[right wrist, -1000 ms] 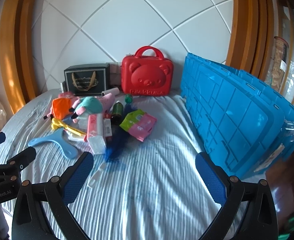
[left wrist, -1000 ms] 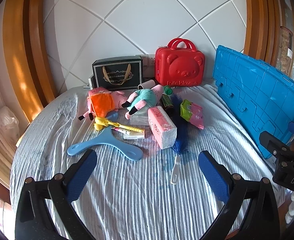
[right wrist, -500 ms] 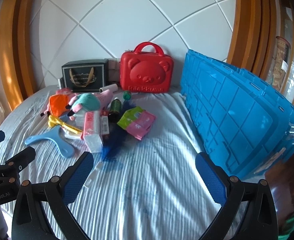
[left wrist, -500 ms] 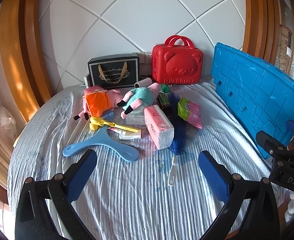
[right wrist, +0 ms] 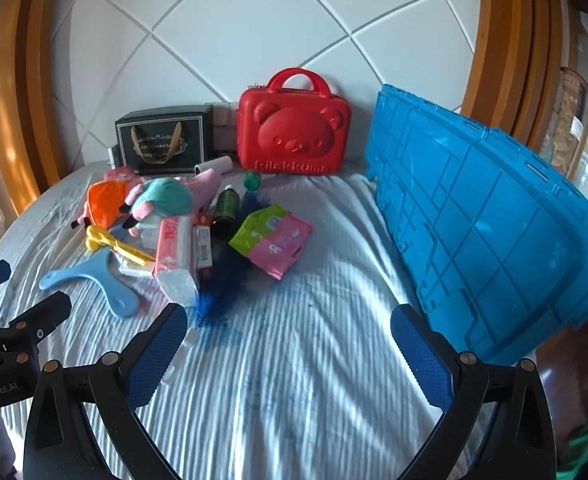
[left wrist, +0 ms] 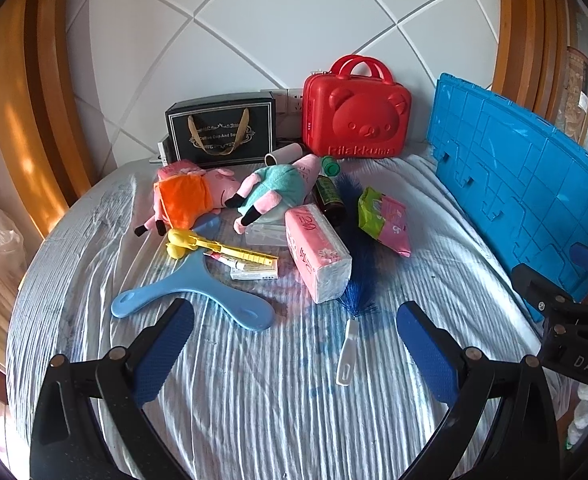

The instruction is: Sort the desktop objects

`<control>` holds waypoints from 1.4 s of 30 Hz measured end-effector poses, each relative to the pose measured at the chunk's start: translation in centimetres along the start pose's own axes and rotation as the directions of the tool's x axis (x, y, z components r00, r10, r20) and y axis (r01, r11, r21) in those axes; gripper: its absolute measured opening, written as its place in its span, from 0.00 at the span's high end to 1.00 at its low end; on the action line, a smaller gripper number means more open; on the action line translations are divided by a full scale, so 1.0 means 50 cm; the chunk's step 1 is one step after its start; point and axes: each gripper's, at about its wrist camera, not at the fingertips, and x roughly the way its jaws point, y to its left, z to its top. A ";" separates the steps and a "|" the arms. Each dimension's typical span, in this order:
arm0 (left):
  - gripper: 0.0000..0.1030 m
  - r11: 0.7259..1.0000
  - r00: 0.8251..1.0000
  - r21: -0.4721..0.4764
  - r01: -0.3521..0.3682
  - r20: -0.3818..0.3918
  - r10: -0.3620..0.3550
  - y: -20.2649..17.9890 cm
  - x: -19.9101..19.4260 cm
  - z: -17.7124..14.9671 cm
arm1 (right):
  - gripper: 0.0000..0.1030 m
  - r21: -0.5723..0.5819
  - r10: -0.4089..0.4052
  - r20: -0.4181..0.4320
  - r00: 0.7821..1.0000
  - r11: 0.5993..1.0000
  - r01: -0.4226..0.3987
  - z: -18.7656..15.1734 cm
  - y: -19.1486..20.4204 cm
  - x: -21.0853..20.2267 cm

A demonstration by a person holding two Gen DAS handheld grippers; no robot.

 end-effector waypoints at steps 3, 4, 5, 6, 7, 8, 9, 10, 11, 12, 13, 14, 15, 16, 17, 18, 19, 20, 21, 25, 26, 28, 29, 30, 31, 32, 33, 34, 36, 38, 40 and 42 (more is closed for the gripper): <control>0.00 1.000 1.000 -0.011 -0.005 -0.031 0.004 0.010 0.031 0.004 | 0.00 0.002 0.009 -0.024 1.000 1.000 -0.009 0.005 0.001 0.027; 0.00 1.000 0.999 -0.015 -0.006 -0.041 0.006 0.014 0.041 0.005 | 0.00 0.003 0.010 -0.033 0.999 1.000 -0.010 0.007 0.001 0.036; 0.00 1.000 0.999 -0.020 -0.009 -0.053 0.008 0.019 0.051 0.005 | 0.00 0.005 0.011 -0.041 0.999 1.000 -0.011 0.007 0.001 0.044; 0.00 0.999 0.998 -0.028 -0.016 -0.069 0.014 0.027 0.066 0.005 | 0.00 0.007 0.014 -0.053 0.999 1.000 -0.014 0.009 0.001 0.055; 0.00 0.999 0.997 -0.033 -0.021 -0.080 0.019 0.034 0.075 0.004 | 0.00 0.008 0.016 -0.063 0.998 1.000 -0.015 0.011 0.001 0.065; 0.00 0.999 0.995 -0.041 -0.029 -0.095 0.025 0.045 0.088 0.004 | 0.00 0.009 0.018 -0.075 0.997 1.000 -0.017 0.012 0.003 0.078; 0.00 0.998 0.994 -0.046 -0.035 -0.103 0.030 0.053 0.095 0.002 | 0.00 0.008 0.021 -0.085 0.996 1.000 -0.021 0.013 0.004 0.087; 0.00 0.997 0.992 -0.059 -0.045 -0.117 0.038 0.071 0.109 0.002 | 0.00 0.007 0.026 -0.098 0.995 1.000 -0.025 0.013 0.006 0.100; 0.00 0.996 0.991 -0.071 -0.058 -0.126 0.049 0.086 0.119 0.002 | 0.00 0.006 0.028 -0.106 0.994 1.000 -0.028 0.014 0.008 0.108; 0.00 0.994 0.989 -0.084 -0.074 -0.133 0.063 0.107 0.128 0.002 | 0.00 0.005 0.033 -0.118 0.992 0.999 -0.033 0.015 0.010 0.121; 0.00 0.992 0.988 -0.095 -0.088 -0.136 0.075 0.125 0.136 0.004 | 0.00 0.005 0.039 -0.131 0.991 0.999 -0.039 0.015 0.012 0.134; 0.00 0.988 0.985 -0.106 -0.110 -0.142 0.095 0.148 0.145 0.004 | 0.00 0.006 0.044 -0.142 0.989 0.999 -0.043 0.015 0.013 0.146; 0.00 0.983 0.980 -0.117 -0.142 -0.154 0.123 0.173 0.156 0.004 | 0.00 0.010 0.047 -0.155 0.987 0.999 -0.046 0.016 0.012 0.160; 0.00 0.978 0.976 -0.126 -0.165 -0.165 0.144 0.192 0.165 0.003 | 0.00 0.013 0.049 -0.166 0.985 0.999 -0.047 0.017 0.012 0.174; 0.00 0.971 0.969 -0.142 -0.193 -0.182 0.166 0.218 0.179 0.000 | 0.00 0.016 0.051 -0.178 0.983 0.999 -0.049 0.019 0.011 0.189; 0.00 0.967 0.966 -0.153 -0.204 -0.191 0.174 0.234 0.188 -0.001 | 0.00 0.018 0.053 -0.185 0.981 0.999 -0.050 0.020 0.011 0.199; 0.00 0.960 0.960 -0.173 -0.221 -0.211 0.183 0.256 0.203 -0.003 | 0.00 0.020 0.056 -0.194 0.979 0.998 -0.053 0.022 0.010 0.210; 0.00 0.952 0.955 -0.200 -0.232 -0.231 0.184 0.276 0.220 -0.005 | 0.00 0.021 0.058 -0.200 0.978 0.998 -0.055 0.024 0.010 0.221; 0.00 0.948 0.953 -0.215 -0.234 -0.243 0.180 0.287 0.230 -0.007 | 0.00 0.020 0.060 -0.206 0.977 0.998 -0.057 0.028 0.011 0.233; 0.00 0.928 0.939 -0.262 -0.265 -0.290 0.186 0.314 0.297 -0.004 | 0.00 0.011 0.066 -0.216 0.974 0.998 -0.065 0.043 0.019 0.267; 0.00 0.930 0.937 -0.252 -0.267 -0.293 0.190 0.312 0.314 0.001 | 0.00 0.009 0.070 -0.220 0.973 0.998 -0.069 0.047 0.021 0.274; 0.00 0.933 0.936 -0.245 -0.263 -0.298 0.186 0.306 0.338 0.010 | 0.00 0.010 0.082 -0.222 0.972 0.997 -0.082 0.056 0.027 0.291; 0.00 0.935 0.938 -0.246 -0.256 -0.296 0.179 0.303 0.349 0.015 | 0.00 0.011 0.092 -0.224 0.970 0.996 -0.092 0.062 0.030 0.300; 0.00 0.937 0.940 -0.242 -0.254 -0.290 0.180 0.297 0.366 0.023 | 0.00 0.012 0.099 -0.226 0.969 0.995 -0.099 0.066 0.033 0.307; 0.00 0.937 0.940 -0.231 -0.262 -0.283 0.193 0.291 0.376 0.030 | 0.00 0.015 0.107 -0.229 0.967 0.994 -0.107 0.071 0.036 0.316; 0.00 0.936 0.937 -0.209 -0.284 -0.268 0.225 0.283 0.393 0.038 | 0.00 0.023 0.114 -0.236 0.965 0.993 -0.112 0.077 0.039 0.328; 0.01 0.933 0.933 -0.195 -0.303 -0.259 0.249 0.278 0.405 0.046 | 0.00 0.030 0.120 -0.242 0.963 0.993 -0.116 0.080 0.042 0.336; 0.05 0.924 0.926 -0.175 -0.339 -0.235 0.295 0.270 0.423 0.055 | 0.00 0.035 0.127 -0.247 0.961 0.992 -0.122 0.083 0.045 0.343; 0.08 0.919 0.924 -0.175 -0.355 -0.215 0.316 0.268 0.448 0.068 | 0.00 0.036 0.146 -0.259 0.955 0.989 -0.142 0.089 0.054 0.358; 0.09 0.911 0.916 -0.179 -0.371 -0.231 0.328 0.272 0.483 0.079 | 0.00 0.027 0.165 -0.276 0.947 0.986 -0.164 0.098 0.065 0.372; 0.13 0.913 0.923 -0.223 -0.342 -0.262 0.282 0.291 0.502 0.092 | 0.00 0.017 0.185 -0.281 0.942 0.982 -0.188 0.109 0.078 0.379; 0.13 0.897 0.939 -0.315 -0.311 -0.248 0.239 0.324 0.503 0.111 | 0.01 0.012 0.225 -0.278 0.934 0.973 -0.231 0.119 0.097 0.385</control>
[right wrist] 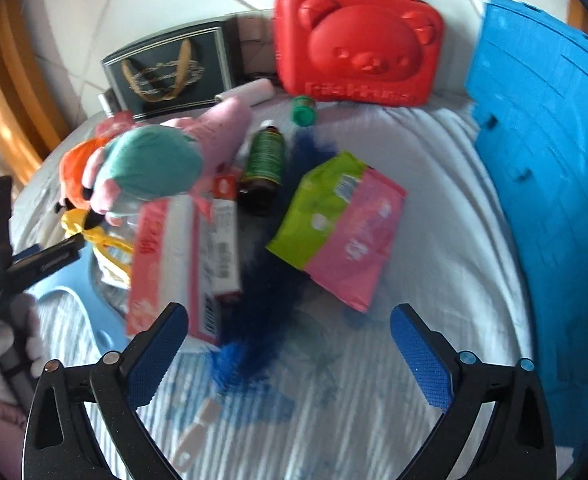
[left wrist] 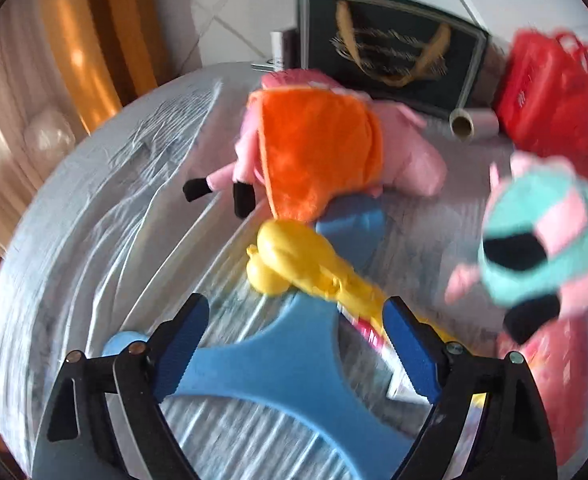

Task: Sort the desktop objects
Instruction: 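Grasp the yellow toy clamp with left tool while right tool grasps pink tissue pack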

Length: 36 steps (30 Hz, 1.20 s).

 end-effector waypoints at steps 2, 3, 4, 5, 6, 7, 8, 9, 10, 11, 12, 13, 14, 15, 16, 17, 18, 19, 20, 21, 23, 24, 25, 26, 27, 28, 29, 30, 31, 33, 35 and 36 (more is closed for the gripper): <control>0.13 0.999 0.998 -0.023 0.042 -0.041 -0.043 0.008 0.019 0.023 | 0.02 -0.012 0.033 -0.004 0.999 0.999 -0.033 0.009 0.019 0.010; 0.13 0.998 0.996 -0.022 0.051 -0.079 -0.052 0.006 0.033 0.028 | 0.07 -0.018 0.052 -0.010 0.999 0.998 -0.052 0.012 0.033 0.017; 0.16 0.997 0.990 -0.048 0.062 -0.125 -0.068 0.007 0.059 0.036 | 0.15 -0.024 0.067 -0.021 0.998 0.997 -0.068 0.016 0.049 0.025; 0.19 0.995 0.988 -0.066 0.069 -0.135 -0.077 0.008 0.069 0.038 | 0.19 -0.029 0.084 -0.032 0.996 0.996 -0.085 0.020 0.064 0.033; 0.23 0.994 0.985 -0.087 0.072 -0.151 -0.085 0.010 0.084 0.043 | 0.23 -0.034 0.101 -0.041 0.994 0.994 -0.102 0.022 0.077 0.042; 0.24 0.992 0.981 -0.109 0.068 -0.173 -0.087 0.010 0.097 0.047 | 0.23 -0.042 0.110 -0.052 0.993 0.993 -0.112 0.025 0.089 0.051; 0.25 0.990 0.980 -0.125 0.068 -0.176 -0.090 0.011 0.102 0.050 | 0.23 -0.049 0.115 -0.069 0.991 0.992 -0.118 0.027 0.103 0.062; 0.29 0.989 0.981 -0.133 0.059 -0.175 -0.082 0.010 0.111 0.054 | 0.23 -0.053 0.118 -0.074 0.990 0.991 -0.122 0.026 0.108 0.068; 0.30 0.991 0.982 -0.126 0.052 -0.176 -0.074 0.007 0.117 0.056 | 0.23 -0.060 0.115 -0.083 0.990 0.991 -0.120 0.025 0.115 0.077; 0.30 0.992 0.983 -0.113 0.052 -0.169 -0.071 0.004 0.121 0.057 | 0.23 -0.064 0.116 -0.103 0.988 0.990 -0.123 0.023 0.123 0.089; 0.30 0.993 0.984 -0.106 0.052 -0.163 -0.069 0.002 0.120 0.057 | 0.23 -0.062 0.121 -0.114 0.986 0.990 -0.128 0.021 0.126 0.095; 0.31 0.994 0.985 -0.095 0.057 -0.157 -0.071 0.001 0.117 0.054 | 0.24 -0.060 0.120 -0.127 0.985 0.990 -0.129 0.018 0.128 0.105; 0.32 0.994 0.985 -0.089 0.063 -0.155 -0.076 0.001 0.114 0.053 | 0.25 -0.063 0.110 -0.140 0.984 0.991 -0.120 0.013 0.132 0.118; 0.32 0.994 0.985 -0.083 0.065 -0.157 -0.078 0.001 0.111 0.051 | 0.28 -0.062 0.103 -0.148 0.984 0.992 -0.113 0.009 0.130 0.128; 0.32 0.995 0.985 -0.073 0.067 -0.152 -0.077 0.003 0.102 0.046 | 0.34 -0.057 0.096 -0.154 0.983 0.993 -0.106 0.007 0.129 0.137; 0.32 0.995 0.987 -0.066 0.074 -0.139 -0.082 0.006 0.090 0.044 | 0.38 -0.051 0.093 -0.160 0.983 0.993 -0.102 0.006 0.126 0.144; 0.32 0.996 0.989 -0.057 0.075 -0.127 -0.082 0.002 0.084 0.044 | 0.40 -0.042 0.098 -0.166 0.981 0.993 -0.106 0.003 0.123 0.152; 0.32 0.997 0.992 -0.034 0.075 -0.097 -0.078 0.004 0.058 0.037 | 0.45 -0.052 0.089 -0.149 0.985 0.994 -0.098 0.002 0.125 0.148; 0.32 0.997 0.995 -0.014 0.072 -0.067 -0.073 0.004 0.033 0.032 | 0.50 -0.057 0.091 -0.148 0.985 0.993 -0.100 0.002 0.126 0.144; 0.32 0.998 0.997 0.000 0.069 -0.044 -0.069 0.005 0.013 0.029 | 0.50 -0.051 0.096 -0.149 0.984 0.993 -0.104 0.002 0.122 0.138; 0.33 0.997 0.997 0.033 0.076 0.011 -0.077 0.008 -0.044 0.016 | 0.51 -0.047 0.107 -0.134 0.985 0.992 -0.114 0.000 0.119 0.119; 0.33 0.996 0.996 0.044 0.080 0.037 -0.082 0.011 -0.075 0.012 | 0.51 -0.050 0.106 -0.124 0.987 0.992 -0.113 0.002 0.123 0.114; 0.33 0.995 0.994 0.061 0.084 0.067 -0.088 0.011 -0.107 0.007 | 0.52 -0.054 0.106 -0.107 0.989 0.992 -0.112 0.003 0.126 0.100; 0.34 0.994 0.992 0.074 0.080 0.090 -0.086 0.012 -0.128 0.007 | 0.52 -0.057 0.110 -0.085 0.990 0.992 -0.115 0.005 0.126 0.082; 0.34 0.993 0.989 0.094 0.068 0.125 -0.079 0.009 -0.163 0.000 | 0.52 -0.061 0.113 -0.059 0.992 0.991 -0.117 0.008 0.125 0.059; 0.34 0.992 0.985 0.104 0.066 0.152 -0.081 0.007 -0.185 0.002 | 0.52 -0.063 0.115 -0.034 0.993 0.991 -0.117 0.011 0.124 0.038; 0.34 0.992 0.982 0.108 0.068 0.168 -0.086 0.010 -0.202 -0.001 | 0.52 -0.065 0.115 -0.009 0.993 0.991 -0.115 0.017 0.125 0.018; 0.34 0.991 0.977 0.112 0.077 0.189 -0.097 0.012 -0.225 -0.005 | 0.52 -0.066 0.113 0.010 0.993 0.991 -0.113 0.020 0.126 0.004; 0.34 0.990 0.970 0.114 0.086 0.218 -0.109 0.011 -0.256 -0.008 | 0.52 -0.069 0.109 0.038 0.993 0.992 -0.106 0.023 0.125 -0.016; 0.34 0.989 0.957 0.128 0.080 0.269 -0.112 0.013 -0.302 -0.009 | 0.52 -0.067 0.108 0.091 0.990 0.993 -0.102 0.022 0.121 -0.064; 0.34 0.987 0.942 0.144 0.072 0.317 -0.115 0.007 -0.346 -0.014 | 0.52 -0.063 0.107 0.131 0.986 0.993 -0.100 0.020 0.117 -0.101; 0.34 0.986 0.934 0.151 0.070 0.337 -0.118 0.006 -0.367 -0.019 | 0.52 -0.058 0.107 0.155 0.982 0.993 -0.099 0.021 0.113 -0.123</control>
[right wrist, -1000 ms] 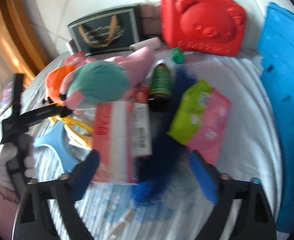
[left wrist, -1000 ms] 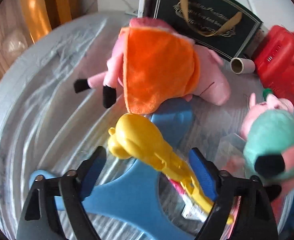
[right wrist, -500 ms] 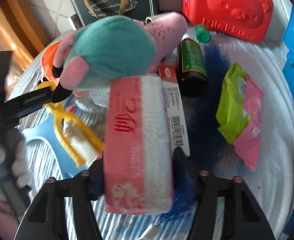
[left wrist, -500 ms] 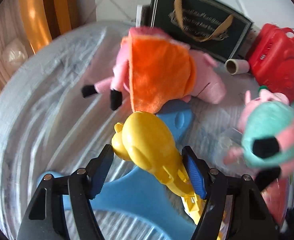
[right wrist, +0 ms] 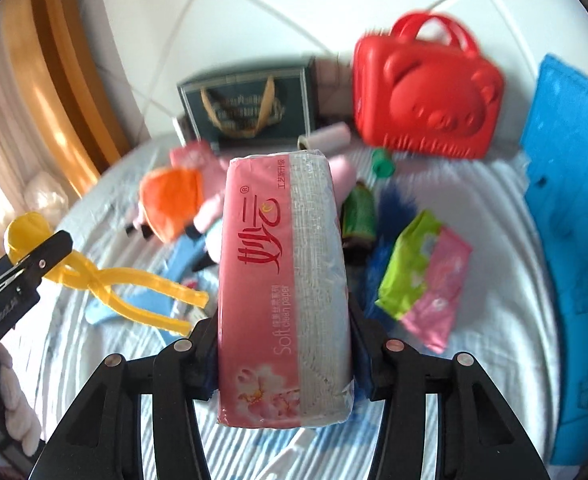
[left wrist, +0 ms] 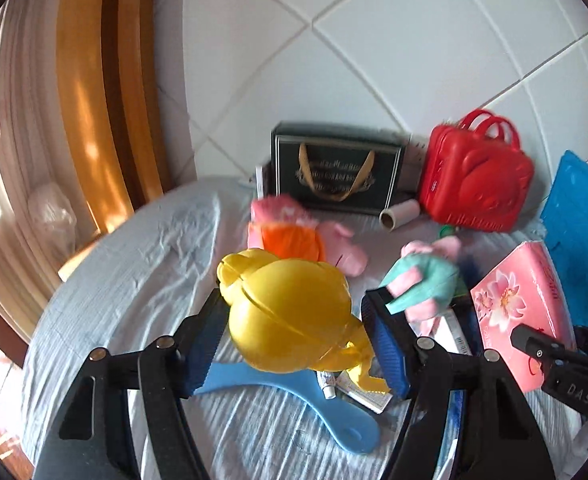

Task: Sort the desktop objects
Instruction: 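Carry both items into the blue bin and open both tools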

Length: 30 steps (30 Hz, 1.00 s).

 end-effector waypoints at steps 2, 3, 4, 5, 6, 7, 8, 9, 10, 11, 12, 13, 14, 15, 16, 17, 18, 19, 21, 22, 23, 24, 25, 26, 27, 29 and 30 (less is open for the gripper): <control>0.34 1.000 0.999 0.016 0.013 0.045 -0.014 -0.014 -0.045 0.011 | 0.52 0.004 -0.007 0.044 0.999 1.000 0.007 -0.001 -0.007 -0.043; 0.34 0.999 0.997 0.021 0.025 0.067 -0.027 -0.021 -0.066 0.017 | 0.52 0.004 -0.015 0.069 0.997 1.000 0.015 -0.002 -0.011 -0.066; 0.34 0.999 0.996 0.027 0.033 0.083 -0.035 -0.027 -0.084 0.022 | 0.52 0.005 -0.021 0.094 0.995 1.000 0.021 -0.002 -0.014 -0.090; 0.34 0.998 0.993 0.037 0.042 0.107 -0.046 -0.038 -0.107 0.027 | 0.52 0.010 -0.027 0.121 0.992 1.000 0.026 -0.002 -0.022 -0.118; 0.34 0.998 0.991 0.043 0.048 0.122 -0.053 -0.044 -0.121 0.029 | 0.52 0.015 -0.032 0.143 0.989 0.999 0.031 -0.002 -0.028 -0.139; 0.34 0.997 0.987 0.052 0.060 0.147 -0.067 -0.058 -0.145 0.035 | 0.52 0.019 -0.038 0.161 0.986 0.999 0.036 -0.003 -0.033 -0.159; 0.34 0.996 0.984 0.058 0.069 0.163 -0.077 -0.071 -0.164 0.037 | 0.52 0.022 -0.046 0.180 0.983 0.999 0.042 -0.003 -0.042 -0.182; 0.34 0.995 0.981 0.063 0.076 0.175 -0.086 -0.079 -0.179 0.039 | 0.52 0.029 -0.056 0.208 0.976 0.998 0.051 -0.006 -0.054 -0.213; 0.34 0.993 0.976 0.072 0.089 0.195 -0.101 -0.096 -0.199 0.043 | 0.52 0.034 -0.063 0.229 0.971 0.998 0.056 -0.006 -0.063 -0.233; 0.34 0.992 0.970 0.081 0.101 0.214 -0.116 -0.115 -0.220 0.047 | 0.52 0.038 -0.071 0.252 0.965 0.997 0.064 -0.008 -0.073 -0.255; 0.34 0.990 0.964 0.086 0.114 0.231 -0.131 -0.132 -0.239 0.049 | 0.52 0.041 -0.083 0.280 0.956 0.996 0.074 -0.009 -0.087 -0.281; 0.34 0.987 0.958 0.091 0.130 0.246 -0.149 -0.153 -0.257 0.050 | 0.52 0.047 -0.099 0.310 0.946 0.995 0.088 -0.010 -0.104 -0.311; 0.34 0.984 0.951 0.098 0.147 0.260 -0.167 -0.175 -0.274 0.052 | 0.52 0.054 -0.113 0.336 0.935 0.993 0.101 -0.011 -0.122 -0.338; 0.34 0.981 0.944 0.104 0.162 0.272 -0.185 -0.199 -0.291 0.055 | 0.52 0.061 -0.124 0.354 0.927 0.992 0.110 -0.013 -0.137 -0.359; 0.34 0.978 0.937 0.112 0.179 0.285 -0.204 -0.223 -0.308 0.058 | 0.52 0.071 -0.140 0.377 0.916 0.990 0.122 -0.015 -0.161 -0.388; 0.34 0.973 0.928 0.119 0.197 0.297 -0.224 -0.250 -0.324 0.062 | 0.52 0.081 -0.157 0.397 0.904 0.987 0.136 -0.017 -0.187 -0.418; 0.34 0.969 0.921 0.124 0.212 0.306 -0.240 -0.271 -0.337 0.065 | 0.52 0.087 -0.169 0.409 0.897 0.986 0.146 -0.019 -0.204 -0.436; 0.34 0.964 0.911 0.133 0.231 0.318 -0.262 -0.305 -0.357 0.071 | 0.52 0.097 -0.190 0.426 0.884 0.982 0.165 -0.022 -0.234 -0.466; 0.34 0.954 0.894 0.146 0.263 0.335 -0.298 -0.365 -0.392 0.083 | 0.52 0.118 -0.228 0.451 0.863 0.973 0.196 -0.028 -0.290 -0.518; 0.34 0.946 0.881 0.153 0.287 0.347 -0.323 -0.405 -0.412 0.091 | 0.52 0.131 -0.248 0.462 0.852 0.969 0.211 -0.031 -0.320 -0.544; 0.34 0.939 0.870 0.159 0.304 0.357 -0.341 -0.436 -0.428 0.096 | 0.52 0.147 -0.279 0.474 0.835 0.960 0.238 -0.034 -0.365 -0.577; 0.34 0.934 0.859 0.164 0.318 0.366 -0.357 -0.473 -0.445 0.104 | 0.52 0.155 -0.296 0.477 0.827 0.955 0.253 -0.037 -0.387 -0.595; 0.34 0.928 0.850 0.168 0.334 0.372 -0.373 -0.513 -0.462 0.112 | 0.52 0.168 -0.323 0.478 0.817 0.947 0.275 -0.040 -0.424 -0.620; 0.34 0.918 0.839 0.174 0.357 0.371 -0.397 -0.549 -0.476 0.119 | 0.52 0.181 -0.343 0.477 0.809 0.939 0.292 -0.044 -0.459 -0.640; 0.34 0.906 0.830 0.183 0.381 0.363 -0.423 -0.590 -0.488 0.125 | 0.52 0.193 -0.363 0.471 0.804 0.932 0.308 -0.046 -0.497 -0.655; 0.34 0.885 0.823 0.215 0.413 0.329 -0.464 -0.695 -0.507 0.138 | 0.52 0.213 -0.408 0.443 0.798 0.913 0.349 -0.049 -0.583 -0.678; 0.34 0.878 0.822 0.226 0.422 0.314 -0.476 -0.729 -0.511 0.142 | 0.52 0.217 -0.420 0.431 0.799 0.907 0.360 -0.045 -0.611 -0.682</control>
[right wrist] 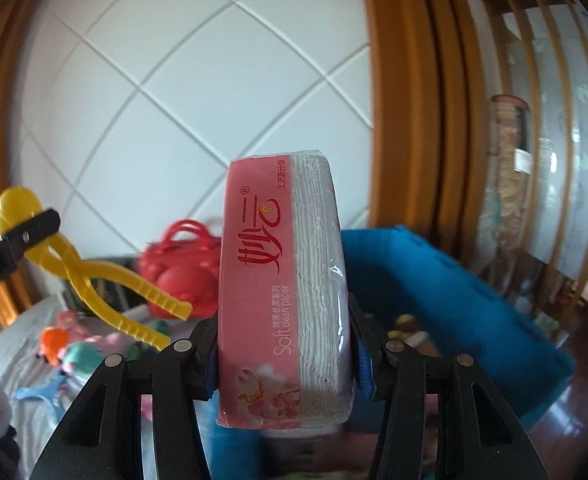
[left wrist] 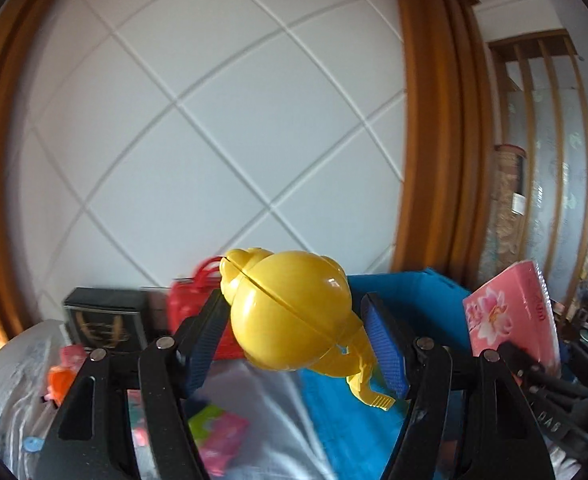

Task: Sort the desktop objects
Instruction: 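Carry both items into the blue bin and open both tools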

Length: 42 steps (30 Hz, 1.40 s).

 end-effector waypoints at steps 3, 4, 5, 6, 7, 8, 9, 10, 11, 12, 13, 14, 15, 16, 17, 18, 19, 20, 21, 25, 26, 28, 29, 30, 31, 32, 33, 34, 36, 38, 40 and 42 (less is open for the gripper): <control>0.34 0.998 0.991 0.038 0.051 -0.122 -0.046 -0.120 0.086 0.015 | 0.52 0.002 -0.036 -0.068 0.997 0.999 0.036 0.010 -0.105 0.056; 0.34 0.997 0.983 0.048 0.063 -0.174 -0.054 -0.156 0.124 0.014 | 0.52 0.004 -0.044 -0.085 0.995 0.999 0.044 0.012 -0.131 0.070; 0.34 0.996 0.975 0.062 0.069 -0.217 -0.054 -0.183 0.155 0.010 | 0.52 0.006 -0.053 -0.107 0.993 0.999 0.054 0.012 -0.160 0.089; 0.34 0.994 0.963 0.078 0.075 -0.265 -0.052 -0.211 0.190 0.007 | 0.52 0.009 -0.064 -0.132 0.989 0.998 0.065 0.012 -0.192 0.104; 0.34 0.992 0.948 0.104 0.075 -0.315 -0.039 -0.247 0.230 -0.002 | 0.52 0.010 -0.071 -0.148 0.986 0.997 0.074 0.011 -0.205 0.120; 0.34 0.989 0.935 0.129 0.076 -0.353 -0.026 -0.268 0.265 -0.009 | 0.52 0.008 -0.077 -0.166 0.983 0.997 0.079 0.014 -0.223 0.139; 0.34 0.986 0.926 0.146 0.074 -0.377 -0.014 -0.292 0.280 -0.019 | 0.52 0.006 -0.079 -0.191 0.978 0.997 0.082 0.013 -0.246 0.158; 0.34 0.982 0.912 0.171 0.078 -0.410 -0.001 -0.313 0.310 -0.034 | 0.52 0.006 -0.084 -0.216 0.973 0.996 0.087 0.015 -0.256 0.181; 0.33 0.977 0.908 0.201 0.068 -0.419 0.023 -0.332 0.335 -0.047 | 0.52 0.005 -0.087 -0.253 0.964 0.996 0.092 0.020 -0.268 0.211; 0.32 0.972 0.911 0.230 0.043 -0.408 0.056 -0.343 0.351 -0.057 | 0.52 0.008 -0.083 -0.268 0.960 0.996 0.088 0.018 -0.281 0.217; 0.31 0.969 0.911 0.247 0.027 -0.404 0.078 -0.356 0.366 -0.052 | 0.51 0.012 -0.076 -0.285 0.956 0.997 0.083 0.023 -0.290 0.235; 0.31 0.966 0.908 0.258 0.023 -0.410 0.088 -0.367 0.376 -0.051 | 0.51 0.009 -0.075 -0.312 0.947 0.997 0.082 0.025 -0.294 0.259; 0.31 0.966 0.897 0.254 0.041 -0.436 0.077 -0.374 0.395 -0.055 | 0.51 0.009 -0.078 -0.329 0.941 0.996 0.086 0.023 -0.299 0.273; 0.31 0.969 0.885 0.239 0.063 -0.462 0.056 -0.386 0.409 -0.051 | 0.51 0.013 -0.074 -0.352 0.933 0.996 0.084 0.019 -0.303 0.292; 0.31 0.971 0.877 0.226 0.073 -0.478 0.045 -0.385 0.416 -0.049 | 0.51 0.014 -0.068 -0.372 0.926 0.997 0.079 0.015 -0.300 0.304; 0.31 0.972 0.872 0.225 0.070 -0.487 0.050 -0.386 0.429 -0.051 | 0.51 0.017 -0.060 -0.392 0.918 0.997 0.073 0.008 -0.304 0.319; 0.31 0.971 0.870 0.230 0.065 -0.489 0.057 -0.387 0.438 -0.052 | 0.51 0.025 -0.052 -0.411 0.910 0.997 0.068 0.005 -0.305 0.330; 0.31 0.968 0.869 0.241 0.065 -0.490 0.064 -0.392 0.448 -0.058 | 0.51 0.048 -0.025 -0.434 0.900 0.998 0.051 0.002 -0.310 0.341; 0.31 0.966 0.867 0.249 0.062 -0.493 0.072 -0.394 0.457 -0.062 | 0.51 0.056 -0.016 -0.437 0.899 0.997 0.045 0.000 -0.310 0.344; 0.31 0.967 0.850 0.250 0.057 -0.521 0.085 -0.393 0.477 -0.075 | 0.51 0.013 -0.060 -0.454 0.889 0.997 0.074 -0.004 -0.317 0.366; 0.31 0.969 0.844 0.240 0.057 -0.530 0.082 -0.389 0.479 -0.076 | 0.51 0.022 -0.048 -0.464 0.884 0.998 0.065 -0.007 -0.322 0.373; 0.31 0.973 0.836 0.224 0.047 -0.541 0.084 -0.378 0.478 -0.078 | 0.50 0.020 -0.043 -0.474 0.879 0.998 0.060 -0.012 -0.320 0.383; 0.31 0.975 0.834 0.219 0.046 -0.546 0.083 -0.375 0.478 -0.078 | 0.50 0.013 -0.047 -0.472 0.881 0.998 0.060 -0.013 -0.318 0.385; 0.31 0.976 0.831 0.215 0.044 -0.549 0.084 -0.373 0.476 -0.078 | 0.48 0.008 -0.051 -0.475 0.879 0.998 0.062 -0.013 -0.317 0.391; 0.31 0.976 0.830 0.213 0.043 -0.551 0.083 -0.371 0.473 -0.078 | 0.43 0.006 -0.052 -0.479 0.876 0.998 0.062 -0.012 -0.316 0.394; 0.31 0.976 0.829 0.211 0.046 -0.554 0.081 -0.369 0.469 -0.079 | 0.38 0.001 -0.058 -0.475 0.878 0.998 0.066 -0.012 -0.313 0.392; 0.31 0.977 0.826 0.208 0.050 -0.558 0.076 -0.367 0.466 -0.079 | 0.25 -0.005 -0.068 -0.472 0.879 0.997 0.075 -0.007 -0.313 0.395; 0.31 0.977 0.821 0.206 0.055 -0.566 0.073 -0.367 0.460 -0.081 | 0.17 -0.018 -0.087 -0.466 0.881 0.996 0.089 -0.003 -0.311 0.393; 0.31 0.978 0.813 0.201 0.063 -0.578 0.066 -0.366 0.452 -0.083 | 0.16 -0.031 -0.103 -0.450 0.887 0.995 0.100 0.007 -0.308 0.380; 0.31 0.980 0.807 0.185 0.078 -0.589 0.047 -0.364 0.442 -0.084 | 0.16 -0.031 -0.106 -0.444 0.890 0.994 0.103 0.014 -0.309 0.370; 0.31 0.981 0.806 0.169 0.096 -0.592 0.023 -0.361 0.426 -0.082 | 0.13 -0.034 -0.121 -0.427 0.896 0.992 0.118 0.022 -0.310 0.351; 0.31 0.981 0.811 0.159 0.108 -0.584 0.005 -0.355 0.402 -0.076 | 0.09 -0.025 -0.117 -0.415 0.902 0.993 0.117 0.029 -0.308 0.334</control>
